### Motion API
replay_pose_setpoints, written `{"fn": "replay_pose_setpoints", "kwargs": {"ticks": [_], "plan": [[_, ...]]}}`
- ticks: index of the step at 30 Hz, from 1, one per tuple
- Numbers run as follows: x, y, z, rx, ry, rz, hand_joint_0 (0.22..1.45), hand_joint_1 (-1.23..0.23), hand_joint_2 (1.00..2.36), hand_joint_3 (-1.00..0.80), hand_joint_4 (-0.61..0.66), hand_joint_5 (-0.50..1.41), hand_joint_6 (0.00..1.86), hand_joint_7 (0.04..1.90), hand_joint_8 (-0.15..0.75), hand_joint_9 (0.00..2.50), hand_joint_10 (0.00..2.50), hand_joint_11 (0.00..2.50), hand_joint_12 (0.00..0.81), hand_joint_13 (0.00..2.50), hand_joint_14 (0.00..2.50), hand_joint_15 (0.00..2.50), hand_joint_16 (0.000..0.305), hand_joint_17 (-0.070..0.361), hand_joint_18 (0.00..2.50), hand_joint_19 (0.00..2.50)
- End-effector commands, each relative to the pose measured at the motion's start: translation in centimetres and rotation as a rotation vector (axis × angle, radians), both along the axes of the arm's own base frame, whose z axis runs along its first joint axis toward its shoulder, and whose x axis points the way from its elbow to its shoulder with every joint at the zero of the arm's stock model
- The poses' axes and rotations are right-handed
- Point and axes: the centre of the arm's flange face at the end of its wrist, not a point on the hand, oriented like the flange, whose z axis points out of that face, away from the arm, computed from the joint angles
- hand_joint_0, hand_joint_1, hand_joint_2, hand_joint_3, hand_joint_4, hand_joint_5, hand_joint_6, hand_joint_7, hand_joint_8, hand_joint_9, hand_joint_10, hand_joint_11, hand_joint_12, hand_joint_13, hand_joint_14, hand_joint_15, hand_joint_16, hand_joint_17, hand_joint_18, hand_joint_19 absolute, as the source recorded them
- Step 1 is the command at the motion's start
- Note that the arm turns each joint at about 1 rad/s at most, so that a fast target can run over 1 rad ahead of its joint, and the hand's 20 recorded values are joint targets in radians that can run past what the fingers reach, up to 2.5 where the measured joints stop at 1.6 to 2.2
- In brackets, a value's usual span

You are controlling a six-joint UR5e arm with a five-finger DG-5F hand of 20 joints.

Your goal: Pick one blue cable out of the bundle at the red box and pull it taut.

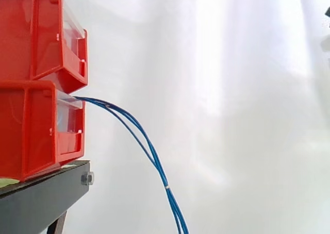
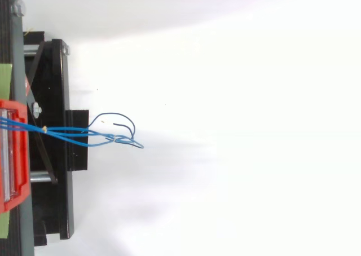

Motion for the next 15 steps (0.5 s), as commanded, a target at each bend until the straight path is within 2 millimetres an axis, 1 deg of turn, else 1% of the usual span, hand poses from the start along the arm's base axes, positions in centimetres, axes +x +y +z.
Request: {"fn": "replay_pose_setpoints", "kwargs": {"ticks": [1, 15], "plan": [[0.4, 0.5, 0.1, -0.002, -0.019, 0.005, 0.48, -0.51, 1.00, -0.50, 0.21, -0.25, 0.50, 0.68, 0.282, 0.11, 0.00, 0.00, 0.385, 0.00, 0.00, 0.14, 0.064, 0.144, 0.00, 0.21], [1.3, 2.2, 0.3, -0.021, -0.044, -0.007, 0.48, -0.51, 1.00, -0.50, 0.21, -0.25, 0.50, 0.68, 0.283, 0.11, 0.00, 0.00, 0.385, 0.00, 0.00, 0.14, 0.064, 0.144, 0.00, 0.21]]}}
